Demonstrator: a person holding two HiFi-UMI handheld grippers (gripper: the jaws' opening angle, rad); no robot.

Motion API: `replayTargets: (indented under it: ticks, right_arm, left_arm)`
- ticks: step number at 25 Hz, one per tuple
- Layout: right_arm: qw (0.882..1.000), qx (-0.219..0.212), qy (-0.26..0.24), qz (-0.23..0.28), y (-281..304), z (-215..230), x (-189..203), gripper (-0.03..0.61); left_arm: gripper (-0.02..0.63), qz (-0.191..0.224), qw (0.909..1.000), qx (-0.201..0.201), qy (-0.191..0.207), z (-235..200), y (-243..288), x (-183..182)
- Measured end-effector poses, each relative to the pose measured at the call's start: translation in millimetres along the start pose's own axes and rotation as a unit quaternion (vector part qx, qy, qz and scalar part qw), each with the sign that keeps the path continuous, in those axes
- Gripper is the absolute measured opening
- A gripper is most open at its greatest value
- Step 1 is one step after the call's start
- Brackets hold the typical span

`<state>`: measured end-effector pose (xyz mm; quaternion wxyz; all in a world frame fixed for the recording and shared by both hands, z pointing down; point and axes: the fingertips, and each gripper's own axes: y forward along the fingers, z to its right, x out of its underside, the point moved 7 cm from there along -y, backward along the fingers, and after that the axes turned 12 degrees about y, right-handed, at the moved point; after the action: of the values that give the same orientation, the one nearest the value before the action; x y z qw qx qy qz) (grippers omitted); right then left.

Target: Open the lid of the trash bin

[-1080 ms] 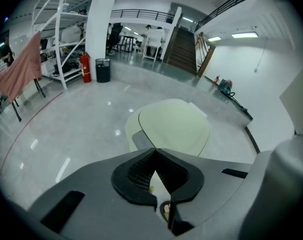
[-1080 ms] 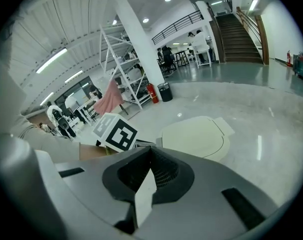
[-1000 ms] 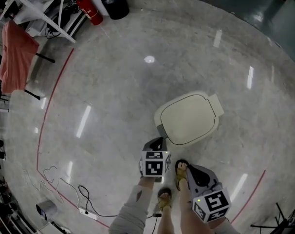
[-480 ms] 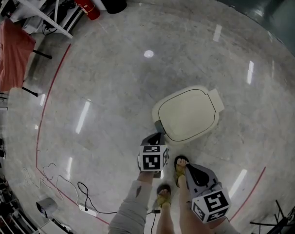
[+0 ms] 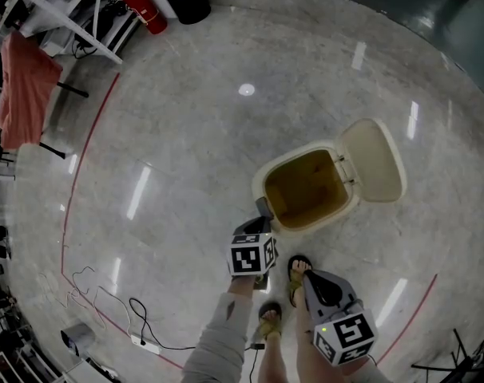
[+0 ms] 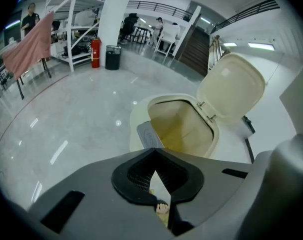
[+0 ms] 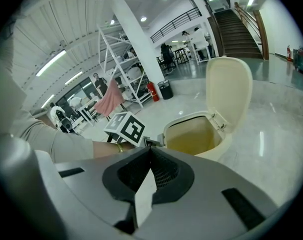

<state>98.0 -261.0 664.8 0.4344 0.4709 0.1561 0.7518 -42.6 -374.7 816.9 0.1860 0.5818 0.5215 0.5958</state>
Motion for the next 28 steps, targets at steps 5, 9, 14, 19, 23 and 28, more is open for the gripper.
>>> replayTargets:
  ticks: [5,9,14,19,23,28]
  right_arm:
    - [1.000,0.002,0.003,0.000,-2,2,1,0.003]
    - [1.000,0.004,-0.002,0.001,-4,3,-2,0.003]
    - [1.000,0.008,-0.007,0.007,-13,-2,-6,0.003]
    - [1.000,0.010,-0.012,0.021,-26,-19,-13,0.003]
    - [0.999,0.010,-0.017,0.033,-43,-37,-13,0.003]
    - [0.999,0.009,-0.026,0.044,-72,-68,-5,0.003]
  left_arm:
    - [0.002,0.000,1.0000,-0.002,-0.005,0,0,1]
    - [0.002,0.000,1.0000,-0.008,-0.004,2,-1,-3]
    - [0.002,0.003,0.9998,-0.014,-0.012,12,-17,4]
    - [0.002,0.013,0.9999,-0.003,-0.007,24,-49,9]
    - [0.002,0.021,0.9997,0.008,-0.007,36,-86,10]
    - [0.002,0.037,0.9990,0.025,0.000,56,-148,16]
